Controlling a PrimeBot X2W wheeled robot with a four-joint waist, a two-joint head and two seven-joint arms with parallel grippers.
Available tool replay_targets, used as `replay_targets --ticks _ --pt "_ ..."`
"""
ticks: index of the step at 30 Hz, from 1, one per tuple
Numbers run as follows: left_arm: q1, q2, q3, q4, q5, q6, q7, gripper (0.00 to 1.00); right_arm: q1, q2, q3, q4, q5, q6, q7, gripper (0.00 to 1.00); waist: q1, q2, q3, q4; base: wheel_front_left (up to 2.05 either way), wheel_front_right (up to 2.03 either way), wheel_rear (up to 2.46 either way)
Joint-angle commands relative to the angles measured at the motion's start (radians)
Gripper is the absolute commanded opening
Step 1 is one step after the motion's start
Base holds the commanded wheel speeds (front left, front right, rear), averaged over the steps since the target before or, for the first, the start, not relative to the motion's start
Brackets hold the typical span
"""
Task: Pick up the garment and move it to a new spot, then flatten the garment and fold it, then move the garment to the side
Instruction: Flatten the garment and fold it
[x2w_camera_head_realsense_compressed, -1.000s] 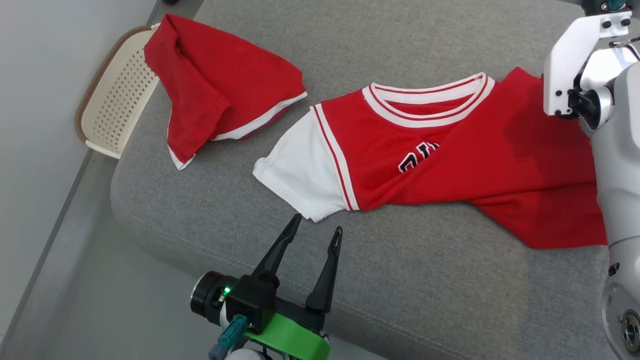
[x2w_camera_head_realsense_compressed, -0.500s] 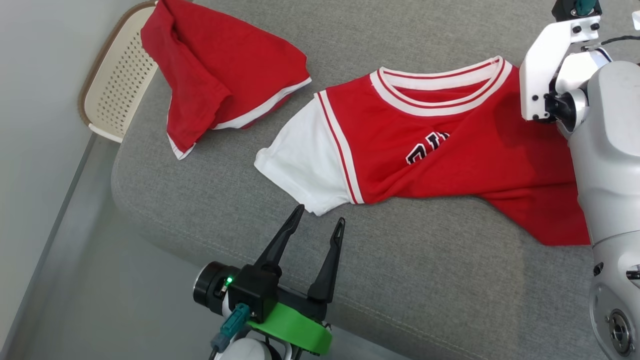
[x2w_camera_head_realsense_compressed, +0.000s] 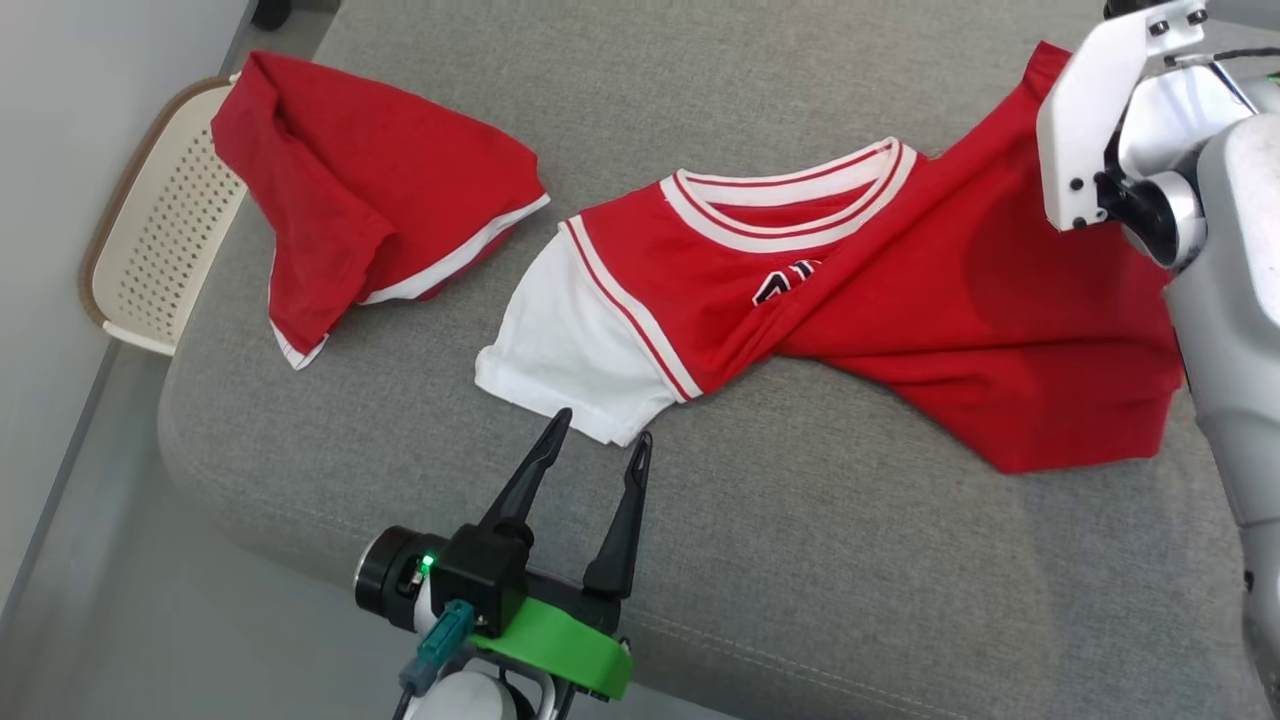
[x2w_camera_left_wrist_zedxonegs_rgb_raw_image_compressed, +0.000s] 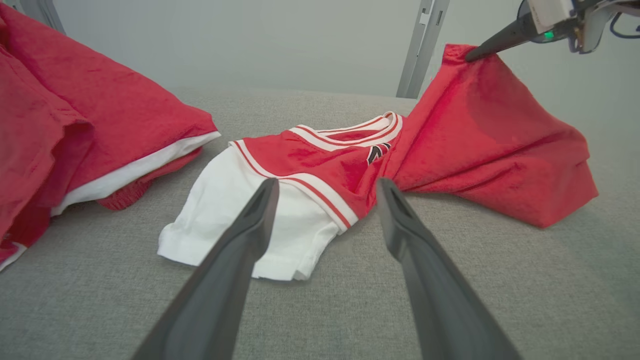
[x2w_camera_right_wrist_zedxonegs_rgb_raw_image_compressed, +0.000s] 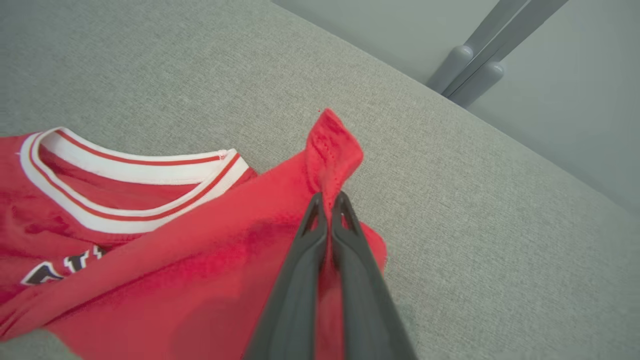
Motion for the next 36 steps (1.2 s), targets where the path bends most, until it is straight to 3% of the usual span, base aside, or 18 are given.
replay_targets --ticks 1,2,9,16,22,30,31,32,36 --pt "0.008 0.01 0.007 0.004 0.006 0.006 0.0 1.0 0.058 -0.028 0.021 -0.074 0.037 0.0 0.021 0.0 0.0 0.0 -0.043 -0.046 0.0 0.0 0.0" --pt "0.008 0.01 0.007 0.004 0.006 0.006 0.0 1.0 0.058 -0.028 0.021 -0.074 0.037 0.0 0.021 0.0 0.0 0.0 -0.043 -0.046 0.0 0.0 0.0" --pt "0.019 0.036 0.031 0.004 -0.004 0.023 0.001 1.0 0.342 -0.14 0.032 -0.484 0.154 0.0 0.126 0.0 0.0 0.0 -0.068 -0.118 0.0 0.0 0.0" --pt "0.029 0.06 0.05 -0.007 -0.012 0.041 0.005 1.0 0.631 -0.167 0.01 -0.754 0.151 0.0 0.201 0.0 0.0 0.0 -0.089 -0.195 0.0 0.0 0.0" --pt "0.035 0.072 0.052 -0.012 -0.016 0.046 0.015 1.0 0.754 -0.189 0.053 -0.774 0.127 0.0 0.189 0.0 0.0 0.0 -0.11 -0.238 0.0 0.0 0.0" --pt "0.04 0.078 0.035 -0.014 -0.018 0.045 0.024 1.0 0.822 -0.193 0.108 -0.654 0.052 0.0 0.09 0.02 0.0 0.0 -0.136 -0.24 0.0 0.0 0.0" --pt "0.042 0.08 0.034 -0.015 -0.019 0.045 0.025 1.0 0.824 -0.193 0.113 -0.641 0.041 0.0 0.072 0.37 0.0 0.0 -0.138 -0.238 0.0 0.0 0.0" --pt "0.044 0.081 0.035 -0.017 -0.017 0.047 0.026 1.0 0.816 -0.186 0.109 -0.63 0.03 0.0 0.046 1.0 0.0 0.0 -0.14 -0.236 0.0 0.0 0.0" --pt "0.048 0.087 0.035 -0.019 -0.019 0.054 0.029 1.0 0.839 -0.156 0.089 -0.57 0.006 0.0 0.002 1.0 0.0 0.0 -0.149 -0.23 0.0 0.0 0.0"
